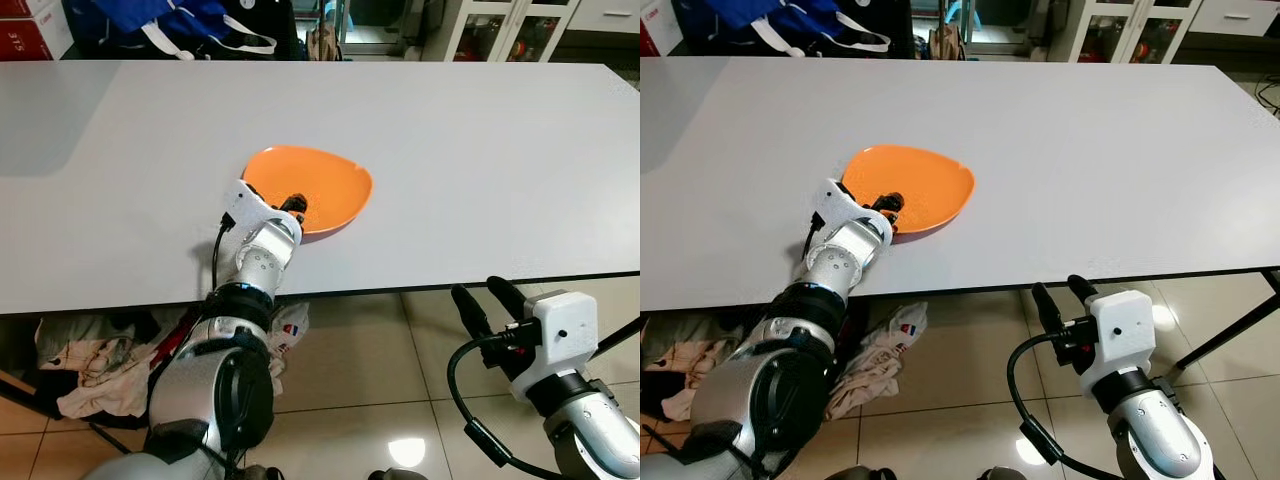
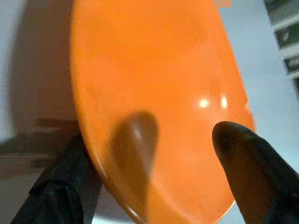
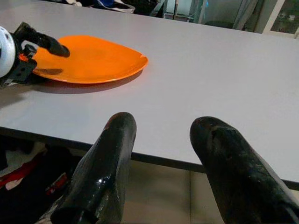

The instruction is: Setting the table

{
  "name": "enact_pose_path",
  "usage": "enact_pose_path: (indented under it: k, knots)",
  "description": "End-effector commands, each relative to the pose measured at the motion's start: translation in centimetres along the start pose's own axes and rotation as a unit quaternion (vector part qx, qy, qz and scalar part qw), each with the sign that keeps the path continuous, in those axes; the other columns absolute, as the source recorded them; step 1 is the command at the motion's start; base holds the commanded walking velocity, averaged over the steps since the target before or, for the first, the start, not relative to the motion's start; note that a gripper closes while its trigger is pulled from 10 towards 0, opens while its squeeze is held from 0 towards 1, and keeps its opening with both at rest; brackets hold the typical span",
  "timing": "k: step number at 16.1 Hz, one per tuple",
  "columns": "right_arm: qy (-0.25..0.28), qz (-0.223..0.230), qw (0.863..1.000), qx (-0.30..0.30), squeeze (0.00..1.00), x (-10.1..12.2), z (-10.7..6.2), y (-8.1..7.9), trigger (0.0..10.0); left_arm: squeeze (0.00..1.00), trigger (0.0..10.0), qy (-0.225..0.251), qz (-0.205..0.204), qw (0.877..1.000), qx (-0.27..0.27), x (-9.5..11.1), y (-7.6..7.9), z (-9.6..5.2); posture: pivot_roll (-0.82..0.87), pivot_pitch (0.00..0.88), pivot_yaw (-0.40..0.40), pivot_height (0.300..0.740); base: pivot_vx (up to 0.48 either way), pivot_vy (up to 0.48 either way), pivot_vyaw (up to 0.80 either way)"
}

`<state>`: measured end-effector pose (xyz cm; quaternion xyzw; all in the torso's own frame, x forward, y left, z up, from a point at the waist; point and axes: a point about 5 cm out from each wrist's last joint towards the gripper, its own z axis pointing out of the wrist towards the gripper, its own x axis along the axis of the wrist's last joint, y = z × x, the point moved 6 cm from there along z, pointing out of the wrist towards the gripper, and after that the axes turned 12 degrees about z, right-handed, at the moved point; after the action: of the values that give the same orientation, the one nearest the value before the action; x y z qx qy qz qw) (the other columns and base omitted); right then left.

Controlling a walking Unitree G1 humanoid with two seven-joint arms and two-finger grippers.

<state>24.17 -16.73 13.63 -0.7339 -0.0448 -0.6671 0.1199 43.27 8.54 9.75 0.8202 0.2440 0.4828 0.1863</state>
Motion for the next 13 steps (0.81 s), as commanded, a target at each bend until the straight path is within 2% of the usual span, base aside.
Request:
enact_pose_path:
  k: [1,3,5,6,7,9,13]
  knots:
    - [-0.002,0.002,1.0,-0.001,0.0,-0.3,-0.1,0.3,10.0,1.0,10.0,-0.077,0.035,0.996,0.041,-4.5,-2.7,-0.3,-0.23,0.047,-0.003,0.74,0.0,0.0,0.0]
    - [-0.004,0.004,1.0,-0.002,0.0,-0.7,-0.1,0.5,10.0,1.0,10.0,-0.094,0.061,0.992,0.058,-5.4,-4.6,-0.8,-0.22,0.047,-0.002,0.74,0.0,0.0,0.0]
    - [-0.007,0.008,1.0,-0.002,0.0,-1.1,-0.1,0.6,10.0,1.0,10.0,-0.097,0.09,0.99,0.056,-5.6,-5.5,-1.4,-0.2,0.044,-0.003,0.74,0.0,0.0,0.0]
    - [-0.01,0.01,1.0,-0.002,0.0,-1.5,0.0,0.7,10.0,0.98,10.0,-0.085,0.124,0.988,0.036,-4.9,-5.3,-1.9,-0.19,0.041,-0.003,0.74,0.0,0.0,0.0]
    - [-0.011,0.011,1.0,-0.002,0.0,-1.7,0.1,0.8,10.0,0.0,10.0,-0.074,0.145,0.986,0.022,-4.3,-4.8,-2.3,-0.18,0.035,-0.001,0.74,0.0,0.0,0.0]
    - [-0.011,0.013,1.0,-0.002,0.0,-1.9,0.2,0.9,10.0,0.0,10.0,-0.072,0.152,0.985,0.021,-4.0,-4.7,-2.7,-0.18,0.031,0.001,0.74,0.0,0.0,0.0]
    - [-0.007,0.02,1.0,-0.003,0.0,-2.7,0.5,1.1,10.0,0.0,10.0,-0.088,0.202,0.975,0.011,-4.1,-6.0,-5.3,-0.14,0.014,0.011,0.74,0.0,0.0,0.0]
